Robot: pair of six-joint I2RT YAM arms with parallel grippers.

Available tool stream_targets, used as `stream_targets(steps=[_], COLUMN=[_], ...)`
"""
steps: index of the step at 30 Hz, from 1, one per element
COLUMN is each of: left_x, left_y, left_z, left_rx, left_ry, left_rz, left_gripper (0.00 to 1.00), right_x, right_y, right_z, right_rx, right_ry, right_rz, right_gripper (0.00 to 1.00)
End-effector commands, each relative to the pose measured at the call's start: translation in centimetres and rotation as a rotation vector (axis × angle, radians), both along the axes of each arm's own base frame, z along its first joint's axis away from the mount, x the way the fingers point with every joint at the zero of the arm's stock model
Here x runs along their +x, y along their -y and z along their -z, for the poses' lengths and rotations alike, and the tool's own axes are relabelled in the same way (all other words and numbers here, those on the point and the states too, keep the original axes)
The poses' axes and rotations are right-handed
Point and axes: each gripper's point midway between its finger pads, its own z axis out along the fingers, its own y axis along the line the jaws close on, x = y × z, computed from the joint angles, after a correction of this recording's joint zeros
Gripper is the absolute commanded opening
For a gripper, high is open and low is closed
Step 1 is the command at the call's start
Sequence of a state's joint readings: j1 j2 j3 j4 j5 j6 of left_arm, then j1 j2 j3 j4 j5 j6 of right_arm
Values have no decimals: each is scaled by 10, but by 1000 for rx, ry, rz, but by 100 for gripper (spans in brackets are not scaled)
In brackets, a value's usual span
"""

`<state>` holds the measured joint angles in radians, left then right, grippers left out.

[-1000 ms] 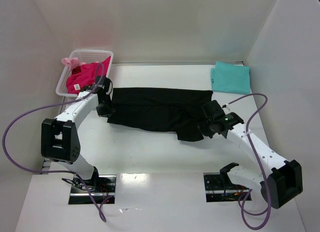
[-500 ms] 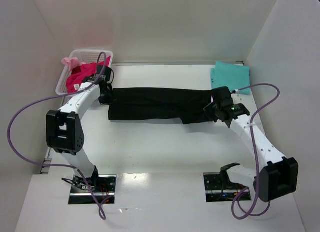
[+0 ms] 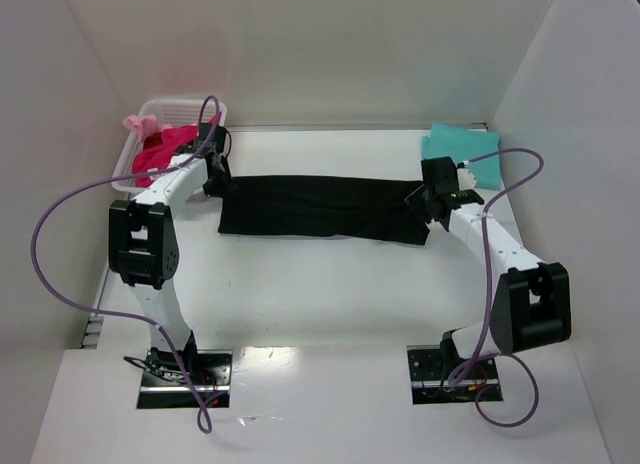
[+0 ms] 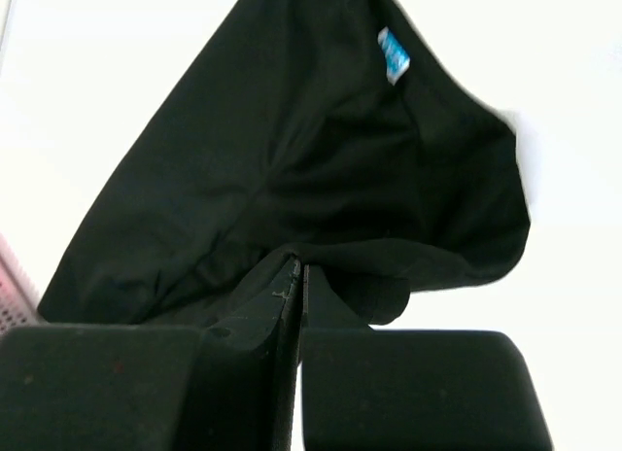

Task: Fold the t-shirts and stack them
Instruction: Fold the other side of the tshirt into a rectangle

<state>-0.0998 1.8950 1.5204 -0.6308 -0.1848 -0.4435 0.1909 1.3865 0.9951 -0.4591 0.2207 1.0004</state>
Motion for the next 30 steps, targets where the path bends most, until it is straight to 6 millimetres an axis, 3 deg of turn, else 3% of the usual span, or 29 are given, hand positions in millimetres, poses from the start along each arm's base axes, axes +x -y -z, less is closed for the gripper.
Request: stream_targets(steps=[1,5,9,19,30], left_x=[24,32,41,59,65], left_y=[-3,-5,-10,-14,-28], left_z=[-10,-11,-7,5,13], left_rx=[7,20,28,60,88], left_ry=[61,76,77,63,55], left_rz=[8,10,-4,-11,-45], left_gripper=[0,0,0,0,0], right_x=[38,53,63,87,109], right_y=[11,7,1,-4,-4], right_z=[-28,-25,-8,11,14], right_rx=[-33,-39,-30,-55,-55], right_ry=[121,127,103,77,85], right_rz=[8,-12,-40,-76,-80], right_gripper=[0,0,0,0,0])
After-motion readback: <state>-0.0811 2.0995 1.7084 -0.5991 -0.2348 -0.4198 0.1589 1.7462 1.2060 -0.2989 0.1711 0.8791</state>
